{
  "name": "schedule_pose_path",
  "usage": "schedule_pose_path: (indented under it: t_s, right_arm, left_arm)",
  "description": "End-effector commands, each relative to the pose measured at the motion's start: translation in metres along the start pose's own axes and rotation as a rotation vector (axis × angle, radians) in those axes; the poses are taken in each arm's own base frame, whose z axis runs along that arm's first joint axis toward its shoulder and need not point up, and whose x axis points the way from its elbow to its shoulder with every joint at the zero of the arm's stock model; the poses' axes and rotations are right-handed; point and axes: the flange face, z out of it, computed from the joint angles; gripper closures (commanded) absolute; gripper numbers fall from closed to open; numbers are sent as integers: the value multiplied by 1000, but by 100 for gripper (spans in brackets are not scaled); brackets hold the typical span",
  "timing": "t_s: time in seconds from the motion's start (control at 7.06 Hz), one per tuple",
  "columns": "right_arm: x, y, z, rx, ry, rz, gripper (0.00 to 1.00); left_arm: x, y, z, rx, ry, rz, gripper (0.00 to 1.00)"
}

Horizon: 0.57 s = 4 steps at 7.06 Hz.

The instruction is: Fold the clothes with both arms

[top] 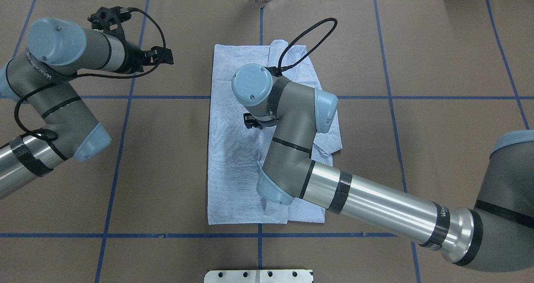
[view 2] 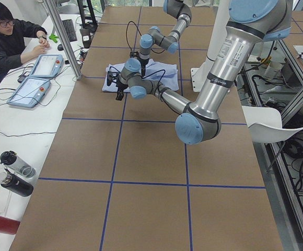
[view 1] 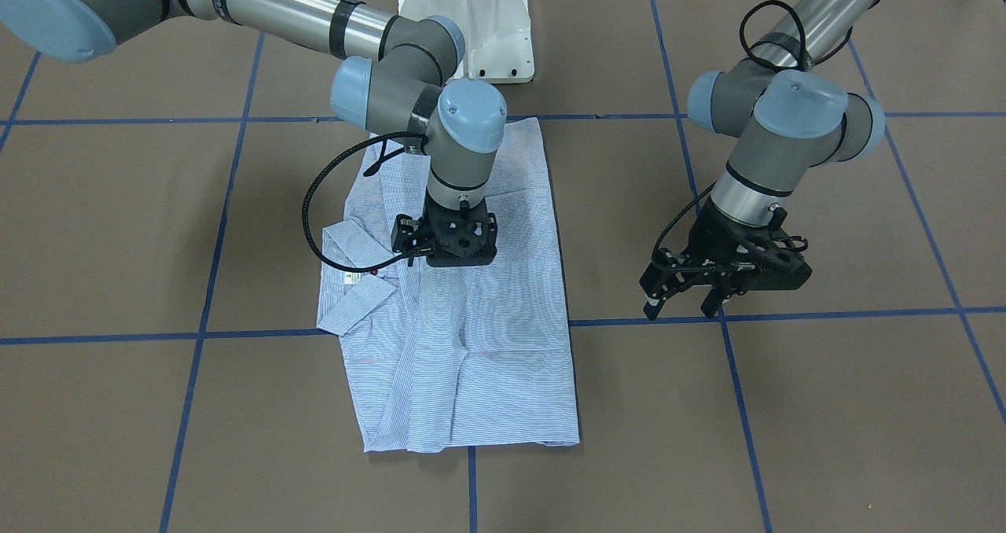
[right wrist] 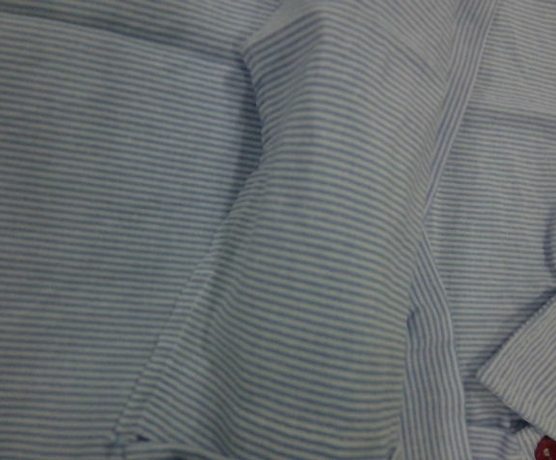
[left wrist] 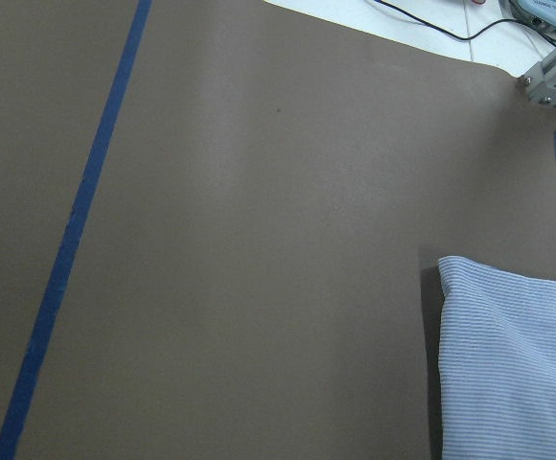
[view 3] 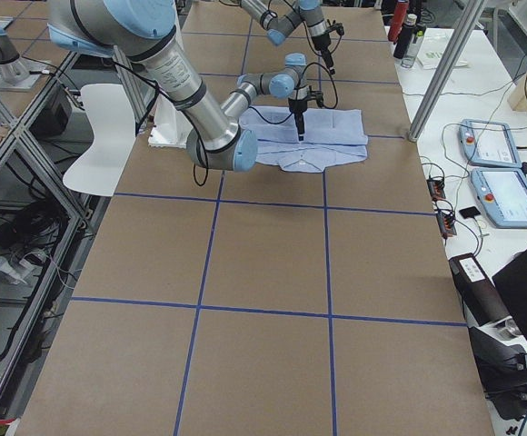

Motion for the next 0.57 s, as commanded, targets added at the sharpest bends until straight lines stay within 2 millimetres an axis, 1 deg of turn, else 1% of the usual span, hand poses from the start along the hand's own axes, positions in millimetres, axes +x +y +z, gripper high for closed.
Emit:
schedule_pose_path:
  t_s: [0.0, 0.14, 0.28, 0.43]
  right_arm:
    - [21, 8, 7, -42, 63, -40, 0]
    - [58, 11, 0, -39, 40, -34, 0]
    - [99, 23, -3, -53, 28, -63, 0]
    - [125, 36, 12, -62, 54, -65, 0]
  left_arm:
    - [3, 0, -1, 1, 4, -1, 0]
    - [4, -1, -2, 2, 7, -3, 0]
    - [4, -1, -2, 2, 7, -3, 0]
    - [5, -1, -3, 2, 10, -4, 0]
